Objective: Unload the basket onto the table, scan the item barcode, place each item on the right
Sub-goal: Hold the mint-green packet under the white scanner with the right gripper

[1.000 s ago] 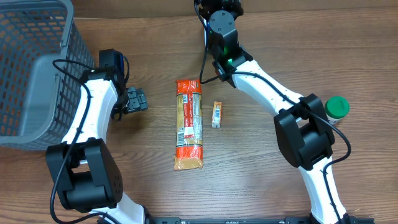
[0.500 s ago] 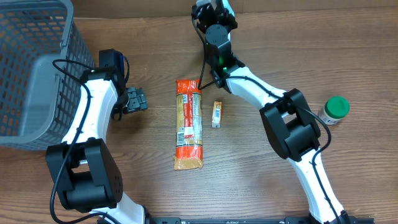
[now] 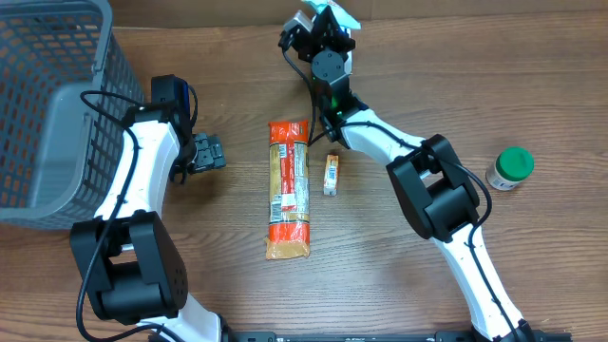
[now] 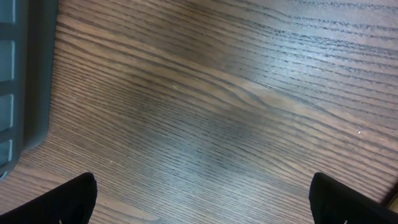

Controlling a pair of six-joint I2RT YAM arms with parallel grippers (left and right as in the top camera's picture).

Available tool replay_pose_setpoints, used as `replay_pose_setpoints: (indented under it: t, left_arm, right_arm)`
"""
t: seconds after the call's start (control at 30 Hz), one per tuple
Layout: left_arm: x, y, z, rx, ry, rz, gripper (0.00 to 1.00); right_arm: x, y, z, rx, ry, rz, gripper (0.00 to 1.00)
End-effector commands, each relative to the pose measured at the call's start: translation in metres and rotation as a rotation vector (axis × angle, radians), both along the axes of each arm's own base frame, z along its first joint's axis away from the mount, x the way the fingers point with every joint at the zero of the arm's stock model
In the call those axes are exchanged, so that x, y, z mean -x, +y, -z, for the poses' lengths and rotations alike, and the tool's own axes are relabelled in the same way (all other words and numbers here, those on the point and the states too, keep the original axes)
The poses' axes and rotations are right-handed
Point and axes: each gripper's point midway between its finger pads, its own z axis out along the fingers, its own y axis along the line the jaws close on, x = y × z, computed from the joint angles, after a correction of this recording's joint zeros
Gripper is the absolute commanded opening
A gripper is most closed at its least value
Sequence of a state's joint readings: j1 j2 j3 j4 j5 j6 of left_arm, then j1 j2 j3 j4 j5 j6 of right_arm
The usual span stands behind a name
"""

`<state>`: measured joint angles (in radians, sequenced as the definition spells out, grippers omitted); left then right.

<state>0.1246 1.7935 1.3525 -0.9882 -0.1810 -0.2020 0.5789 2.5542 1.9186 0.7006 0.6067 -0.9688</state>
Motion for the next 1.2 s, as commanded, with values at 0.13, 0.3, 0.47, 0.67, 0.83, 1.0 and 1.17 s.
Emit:
replay_pose_setpoints:
  t: [0.13,0.3,0.47,0.67,0.83,1.0,1.17]
  left_arm:
    - [-0.002,0.002,-0.009,-0.014,-0.022,0.013,1.0]
    - [-0.002,0.002,-0.009,-0.015,-0.022,0.013,1.0]
    - [-0.002,0.002,-0.009,-0.015,-0.022,0.013,1.0]
    - [-0.002,0.002,-0.009,-0.014,-0.022,0.013,1.0]
    - [-0.002,0.002,-0.009,-0.015,-0.022,0.013,1.0]
    - [-0.002,0.002,-0.009,-0.014,-0.022,0.013,1.0]
    - [-0.002,0.002,-0.009,-0.015,-0.022,0.014,1.0]
  right_arm:
    - [0.005,0.021,-0.005,0.07,0.014,-0.045,0.04]
    - [0.008,0.03,0.007,0.088,0.039,-0.063,0.04]
    - [0.007,0.03,0.027,0.142,0.086,-0.063,0.04]
    - [0.007,0.031,0.03,0.147,0.094,-0.067,0.03]
    - [0.007,0.02,0.017,0.076,0.048,0.001,0.03]
    - [0.014,-0.004,-0.029,-0.016,-0.052,0.125,0.03]
    - [0.022,-0.017,-0.071,-0.033,-0.036,0.17,0.03]
